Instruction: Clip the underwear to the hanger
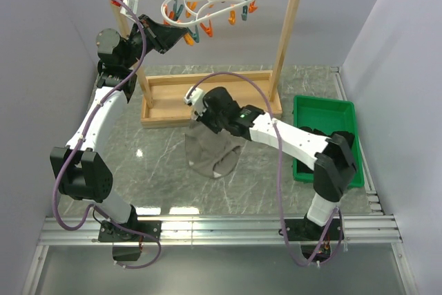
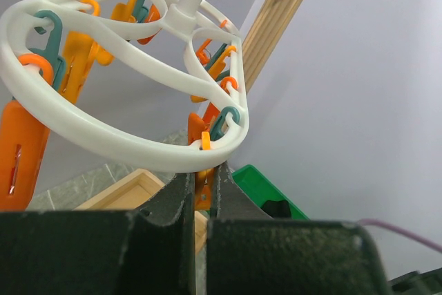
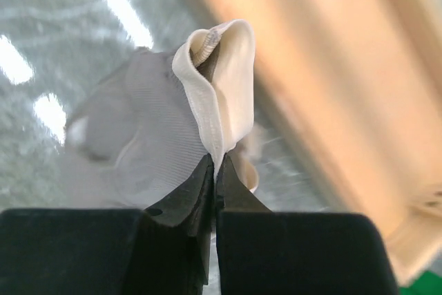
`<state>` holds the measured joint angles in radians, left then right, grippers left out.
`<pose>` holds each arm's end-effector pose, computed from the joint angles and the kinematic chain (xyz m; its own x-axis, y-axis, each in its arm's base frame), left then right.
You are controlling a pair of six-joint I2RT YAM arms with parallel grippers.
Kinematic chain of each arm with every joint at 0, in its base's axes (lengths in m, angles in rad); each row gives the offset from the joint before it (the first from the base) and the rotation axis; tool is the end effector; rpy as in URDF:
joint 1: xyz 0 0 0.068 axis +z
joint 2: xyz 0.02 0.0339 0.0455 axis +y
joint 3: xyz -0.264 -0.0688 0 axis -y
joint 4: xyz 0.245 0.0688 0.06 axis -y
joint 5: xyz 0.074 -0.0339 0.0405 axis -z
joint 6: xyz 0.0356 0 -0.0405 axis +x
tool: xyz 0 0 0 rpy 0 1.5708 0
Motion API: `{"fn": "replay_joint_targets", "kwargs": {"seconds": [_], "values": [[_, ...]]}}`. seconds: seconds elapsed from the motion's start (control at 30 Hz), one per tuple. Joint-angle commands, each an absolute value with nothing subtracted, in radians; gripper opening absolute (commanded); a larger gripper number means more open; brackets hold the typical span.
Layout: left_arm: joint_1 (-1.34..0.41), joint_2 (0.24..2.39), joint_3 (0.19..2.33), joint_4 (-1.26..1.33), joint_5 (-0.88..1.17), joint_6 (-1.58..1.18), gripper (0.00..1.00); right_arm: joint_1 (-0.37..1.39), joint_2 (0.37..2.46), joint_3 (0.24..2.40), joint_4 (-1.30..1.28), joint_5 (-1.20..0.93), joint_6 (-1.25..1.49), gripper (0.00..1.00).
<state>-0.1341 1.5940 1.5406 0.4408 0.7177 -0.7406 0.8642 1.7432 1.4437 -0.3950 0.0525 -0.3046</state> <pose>0.3609 -0.0723 0.4624 -0.1988 -0.4861 -0.8510 0.7723 0.4568 -0.4414 0.2619 0.3040 0.2885 -0.1765 -0.6680 -0.7229 -0.8242 0.5018 -0.2625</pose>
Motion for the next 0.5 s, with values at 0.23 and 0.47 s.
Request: {"fn": "replay_joint_targets", "kwargs": {"seconds": [0.23,0.47], "values": [[-0.130,1.572,1.528,0.448,0.747,-0.718,0.00,0.804,1.719,1.632,-0.354,0.103,-0.359,0.00],[-0.130,1.578,1.531,0.443,0.750,-0.715,0.00,0.761,1.792,1.822,-0.448,0.075,-0.318,0.00]]}}
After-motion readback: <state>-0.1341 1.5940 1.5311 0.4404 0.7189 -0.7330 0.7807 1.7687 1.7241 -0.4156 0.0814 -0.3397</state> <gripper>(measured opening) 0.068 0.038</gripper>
